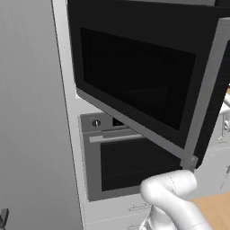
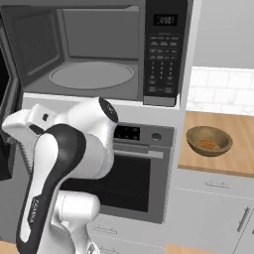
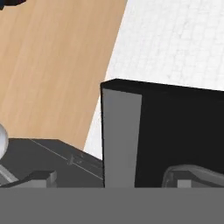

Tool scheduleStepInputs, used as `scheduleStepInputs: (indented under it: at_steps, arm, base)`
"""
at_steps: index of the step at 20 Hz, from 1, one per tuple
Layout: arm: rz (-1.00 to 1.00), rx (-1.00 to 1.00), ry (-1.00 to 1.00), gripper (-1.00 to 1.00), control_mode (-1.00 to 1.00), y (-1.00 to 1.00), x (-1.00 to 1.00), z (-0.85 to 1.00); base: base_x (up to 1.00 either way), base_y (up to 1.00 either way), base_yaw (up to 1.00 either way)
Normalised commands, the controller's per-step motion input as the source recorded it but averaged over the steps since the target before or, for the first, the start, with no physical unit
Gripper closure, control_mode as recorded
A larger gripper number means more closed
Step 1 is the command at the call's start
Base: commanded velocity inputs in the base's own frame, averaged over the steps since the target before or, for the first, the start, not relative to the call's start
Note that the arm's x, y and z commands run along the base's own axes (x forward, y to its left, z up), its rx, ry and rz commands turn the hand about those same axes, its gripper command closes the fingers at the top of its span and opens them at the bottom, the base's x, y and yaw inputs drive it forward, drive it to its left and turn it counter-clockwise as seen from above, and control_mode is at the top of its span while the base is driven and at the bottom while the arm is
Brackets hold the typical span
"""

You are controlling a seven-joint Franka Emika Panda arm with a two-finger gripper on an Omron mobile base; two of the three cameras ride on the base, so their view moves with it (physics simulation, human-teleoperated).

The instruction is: Open the microwave, place the bowl with waffle inside the microwave, then close the microwave door and turn it on.

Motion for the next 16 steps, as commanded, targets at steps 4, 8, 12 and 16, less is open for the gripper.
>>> scheduleStepInputs:
  at_steps: [4, 8, 12, 16]
  arm:
    - [0.02, 0.01, -0.10, -1.00, -1.00, 0.28, -0.42, 0.01]
    - [-0.08, 0.01, 0.00, -1.00, -1.00, -0.39, -0.01, 0.00]
    - [-0.15, 0.04, 0.01, -1.00, -1.00, -0.92, 0.07, -0.04]
    - [-0.23, 0.00, 0.10, -1.00, -1.00, -1.00, 0.58, -0.20]
  base:
    - [0.00, 0.00, 0.00]
    - [0.00, 0.00, 0.00]
    - [0.00, 0.00, 0.00]
    - [0.00, 0.00, 0.00]
